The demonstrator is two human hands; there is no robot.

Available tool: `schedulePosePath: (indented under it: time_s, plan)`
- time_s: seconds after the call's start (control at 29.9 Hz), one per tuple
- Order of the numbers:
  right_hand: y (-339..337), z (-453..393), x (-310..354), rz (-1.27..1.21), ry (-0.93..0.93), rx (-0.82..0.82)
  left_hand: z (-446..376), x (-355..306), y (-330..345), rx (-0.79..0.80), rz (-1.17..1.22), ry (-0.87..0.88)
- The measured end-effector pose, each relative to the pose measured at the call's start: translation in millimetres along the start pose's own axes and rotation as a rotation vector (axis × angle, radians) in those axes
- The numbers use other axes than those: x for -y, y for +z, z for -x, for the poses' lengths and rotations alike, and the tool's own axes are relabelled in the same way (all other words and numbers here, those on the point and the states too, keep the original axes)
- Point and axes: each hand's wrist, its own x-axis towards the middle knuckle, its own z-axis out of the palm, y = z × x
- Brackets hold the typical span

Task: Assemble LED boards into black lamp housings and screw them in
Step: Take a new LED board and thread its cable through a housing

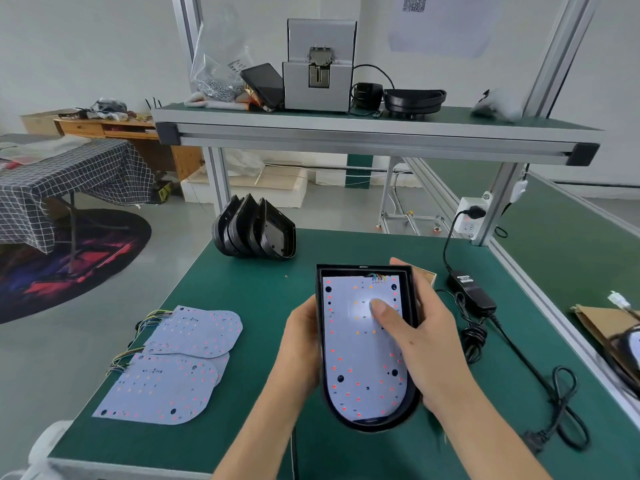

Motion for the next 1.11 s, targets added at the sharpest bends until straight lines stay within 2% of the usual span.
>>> schedulePosePath:
  time_s: [0.07,0.1,0.2,0.3,0.37,0.4,0.47,0.57,0.67,0.74,0.87,0.94,1.0,1.11]
  plan:
    - [-0.8,1.9,-0.7,0.031,0.01,0.017,-2.9,-1.0,-0.4,-0.025,0.038,-0.084]
    - [-1.2,2.1,0.0,0.03,0.017,0.024,-3.5,-2.8,-1.5,-0.064,-0.063,-0.051]
    - [-8.1,-0.1,-0.3,-0.02,0.051,0.041,-1.5,-4.6,-9.8,-0.114,-0.554,0.197]
    - [-11.6,-1.3,-1.8,-0.112,0.093,0.022,-0.2,-2.1,-20.3,-0.169,-0.724,0.419]
    - [-11.2,-0.7,-2.9,-0.166,0.108,-0.002,-0.2,-1.9,-19.2,-0.178,-0.852,0.477]
    - [-10.3,-0.6,-3.1,-0.167,0.104,-0.008,0.5,0.0,-18.6,-0.139,-0.857,0.439]
    - [-8.2,0.3,-4.4,-0.145,0.089,-0.009,1.5,3.3,-16.1,-0.049,-0.681,0.284]
    - [-7.0,2.9,-8.4,-0.128,0.094,0.004,3.1,3.3,-12.6,-0.074,-0.47,0.15]
    - [-9.6,4.9,-10.2,-0.154,0.105,-0.012,0.8,8.9,-15.1,-0.156,-0.566,0.09]
    - [-15.0,5.3,-13.4,-0.178,0.113,-0.019,3.3,6.8,-20.7,-0.12,-0.563,0.084]
    - [-31.7,5.4,-29.6,-0.224,0.177,0.072,11.1,-13.4,-27.0,0.077,-0.154,0.115]
    - [-41.1,5.7,-38.4,-0.272,0.221,0.218,13.2,-24.2,-23.9,0.108,-0.195,0.165]
    - [-49.2,5.8,-40.3,-0.288,0.206,0.347,15.3,-33.9,-16.0,0.081,-0.392,0.246]
    - [-57.4,-1.2,-27.1,-0.294,0.067,0.318,17.1,-45.5,-4.6,0.04,-0.678,0.36]
